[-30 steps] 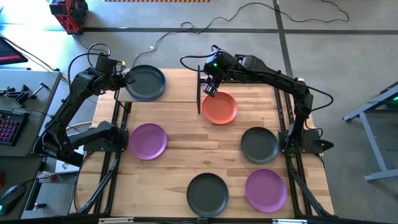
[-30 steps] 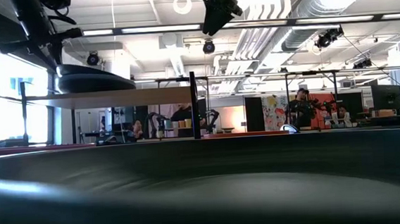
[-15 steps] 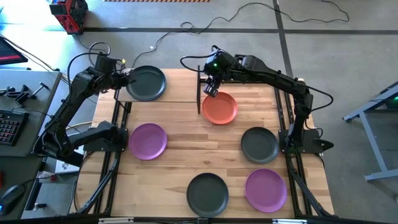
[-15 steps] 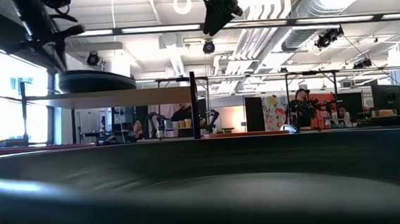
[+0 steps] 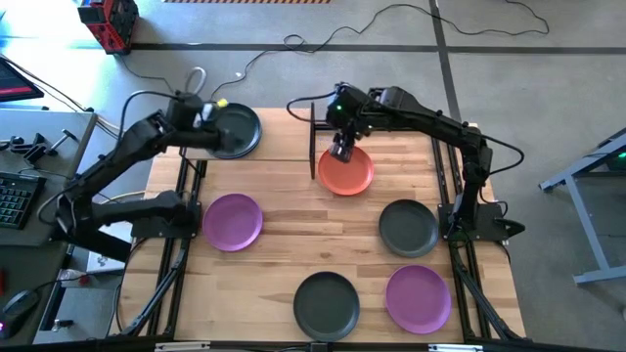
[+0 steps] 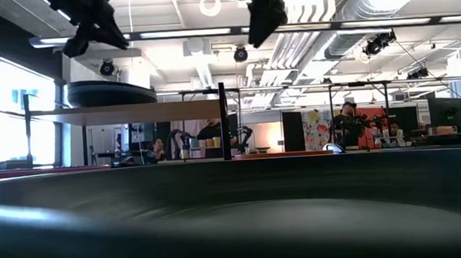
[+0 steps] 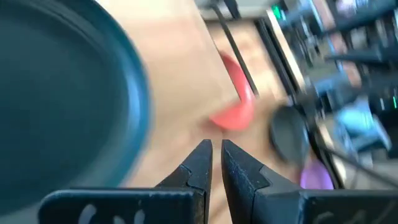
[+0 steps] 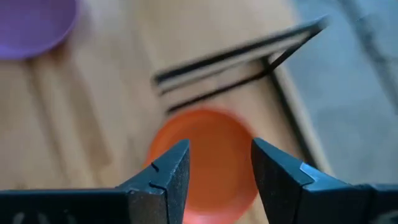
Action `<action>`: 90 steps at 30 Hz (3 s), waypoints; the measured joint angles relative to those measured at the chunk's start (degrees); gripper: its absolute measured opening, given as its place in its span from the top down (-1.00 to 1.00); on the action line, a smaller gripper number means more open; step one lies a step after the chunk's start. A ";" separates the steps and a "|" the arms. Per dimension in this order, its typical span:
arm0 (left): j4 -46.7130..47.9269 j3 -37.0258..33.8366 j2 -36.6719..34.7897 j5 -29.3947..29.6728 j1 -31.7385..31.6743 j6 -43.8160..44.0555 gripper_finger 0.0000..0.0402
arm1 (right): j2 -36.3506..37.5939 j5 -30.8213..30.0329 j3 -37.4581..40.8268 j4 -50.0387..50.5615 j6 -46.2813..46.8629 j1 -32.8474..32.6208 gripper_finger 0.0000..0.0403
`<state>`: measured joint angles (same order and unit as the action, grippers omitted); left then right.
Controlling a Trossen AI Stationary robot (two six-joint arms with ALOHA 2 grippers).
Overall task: Place and stack plates onto a shelf
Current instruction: Stack the orange plate on top of the black plate on the shelf
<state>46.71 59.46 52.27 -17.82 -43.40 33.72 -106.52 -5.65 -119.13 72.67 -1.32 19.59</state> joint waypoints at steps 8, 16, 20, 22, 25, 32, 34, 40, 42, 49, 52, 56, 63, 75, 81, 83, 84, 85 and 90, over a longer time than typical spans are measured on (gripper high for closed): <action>1.28 -0.02 0.00 0.02 14.35 -0.57 0.88 | -2.18 6.26 0.04 4.37 0.02 -2.04 0.26; 1.57 -0.04 -0.23 0.02 24.81 -1.04 0.88 | -6.61 8.77 0.04 6.85 4.65 -6.26 0.26; 2.19 -0.07 -0.79 -0.02 29.36 -1.86 0.88 | -8.23 8.67 0.04 8.74 9.09 -9.58 0.26; 3.38 -0.07 -1.00 -0.02 31.33 -1.96 0.88 | -8.97 6.93 0.04 9.00 10.45 -11.47 0.26; 4.45 -0.07 -1.30 -0.01 34.21 -2.57 0.88 | -10.70 4.52 0.02 9.02 10.80 -13.87 0.26; 6.53 -0.07 -1.92 -0.06 40.63 -3.56 0.88 | -16.44 3.69 0.02 11.42 11.61 -16.12 0.26; 7.11 -0.07 -1.96 0.04 42.05 -3.56 0.88 | -17.85 1.82 0.02 12.31 11.79 -16.30 0.26; 7.12 -0.07 -2.05 3.24 45.51 -3.25 0.88 | -20.72 -3.68 0.02 12.80 11.39 -15.06 0.26; 7.12 -0.07 -2.05 3.99 46.20 -2.41 0.88 | -21.28 -4.02 0.00 12.60 11.38 -14.31 0.26; 7.09 -0.07 -2.03 4.11 46.91 -0.98 0.88 | -21.51 -5.56 4.03 7.25 12.06 -12.57 0.26; 7.07 -0.07 -2.03 4.17 46.91 -0.90 0.88 | -21.39 -6.13 7.75 7.21 12.01 -12.48 0.26; 7.07 -0.07 -2.03 5.29 46.91 -0.85 0.88 | -21.38 -6.37 13.29 5.03 9.98 -12.55 0.26; 7.05 -0.07 -2.03 6.94 46.80 -0.90 0.88 | -21.31 -7.85 19.75 3.96 10.54 -12.63 0.26; 7.03 -0.07 -2.03 9.86 46.80 -0.87 0.88 | -21.20 -9.23 19.74 -1.56 8.18 -11.35 0.26; 7.03 -0.07 -2.03 9.86 46.80 -0.79 0.88 | -21.20 -8.26 20.57 -5.09 6.84 -10.00 0.26; 7.03 -0.07 -2.03 9.86 46.80 -0.79 0.88 | -21.20 -7.24 21.52 -5.34 6.84 -9.67 0.26; 7.03 -0.07 -2.03 9.86 46.80 -0.79 0.88 | -21.20 -7.15 22.16 -5.55 6.84 -9.54 0.26; 7.03 -0.07 -2.03 9.86 46.80 -0.79 0.88 | -21.20 -6.81 22.57 -5.62 6.90 -9.47 0.26; 7.03 -0.05 -2.03 9.86 46.80 -0.83 0.88 | -21.07 -6.94 22.80 -5.20 7.28 -9.72 0.31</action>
<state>53.74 59.41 50.24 -7.97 3.40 32.88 -127.59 -12.58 -96.33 67.48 5.96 9.88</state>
